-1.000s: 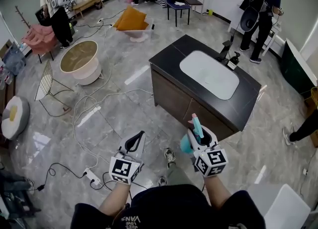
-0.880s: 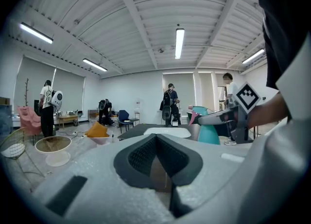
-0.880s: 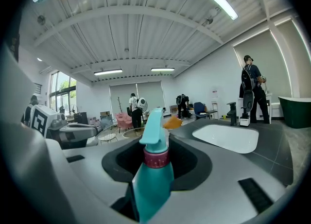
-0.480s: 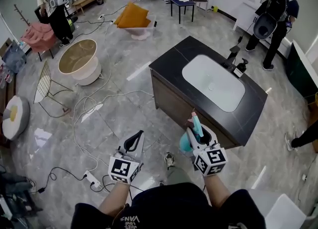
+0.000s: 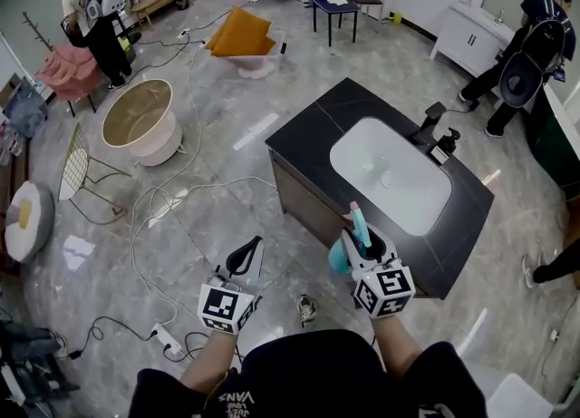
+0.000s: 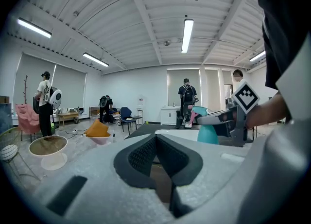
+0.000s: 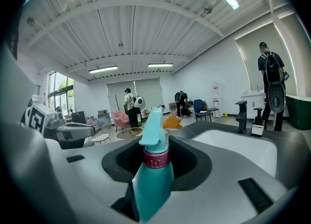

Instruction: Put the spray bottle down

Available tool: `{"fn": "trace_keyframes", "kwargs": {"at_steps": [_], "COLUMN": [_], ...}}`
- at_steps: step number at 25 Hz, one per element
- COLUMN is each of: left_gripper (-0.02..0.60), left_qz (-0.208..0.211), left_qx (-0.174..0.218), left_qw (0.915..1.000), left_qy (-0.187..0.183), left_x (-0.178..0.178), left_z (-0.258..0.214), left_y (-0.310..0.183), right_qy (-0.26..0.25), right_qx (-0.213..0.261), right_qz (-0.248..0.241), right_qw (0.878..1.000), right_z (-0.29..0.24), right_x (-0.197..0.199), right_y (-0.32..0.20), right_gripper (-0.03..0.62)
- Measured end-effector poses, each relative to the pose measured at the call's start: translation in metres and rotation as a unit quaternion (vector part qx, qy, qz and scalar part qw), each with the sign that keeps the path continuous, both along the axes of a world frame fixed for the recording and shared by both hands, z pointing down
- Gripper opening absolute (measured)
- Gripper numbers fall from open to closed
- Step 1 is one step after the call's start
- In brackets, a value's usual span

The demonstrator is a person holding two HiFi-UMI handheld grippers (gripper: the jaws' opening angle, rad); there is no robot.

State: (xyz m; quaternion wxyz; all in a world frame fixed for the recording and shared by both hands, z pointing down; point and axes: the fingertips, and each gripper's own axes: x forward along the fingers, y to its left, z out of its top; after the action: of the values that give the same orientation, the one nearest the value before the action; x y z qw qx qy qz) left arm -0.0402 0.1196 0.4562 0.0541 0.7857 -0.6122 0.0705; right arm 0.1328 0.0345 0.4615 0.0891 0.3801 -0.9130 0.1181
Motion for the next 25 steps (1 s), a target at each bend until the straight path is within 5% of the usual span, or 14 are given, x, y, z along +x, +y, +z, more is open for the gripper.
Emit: {"fn": "trace_keyframes", "kwargs": {"at_steps": [15, 25], "left_gripper": [0.011, 0.011], "left_qz": [-0.004, 0.068], "left_qx": [-0.001, -0.002], "left_qw": [1.0000, 0.9976], "left_qy": [0.007, 0.013], "left_x": [-0.030, -0.084], "left_z": [0.002, -0.005], "left_y": [-0.096, -0.179], "right_qy": [-0.002, 0.004], "right_qx": [0.004, 0.011], "right_qz": [0.017, 0.103], "right_qw": [1.000, 0.995], "right_z": [-0.001, -0.011], "right_x": [-0.017, -0.049], "right_y": [-0.101, -0.156], "right_gripper": [0.149, 0.149]}}
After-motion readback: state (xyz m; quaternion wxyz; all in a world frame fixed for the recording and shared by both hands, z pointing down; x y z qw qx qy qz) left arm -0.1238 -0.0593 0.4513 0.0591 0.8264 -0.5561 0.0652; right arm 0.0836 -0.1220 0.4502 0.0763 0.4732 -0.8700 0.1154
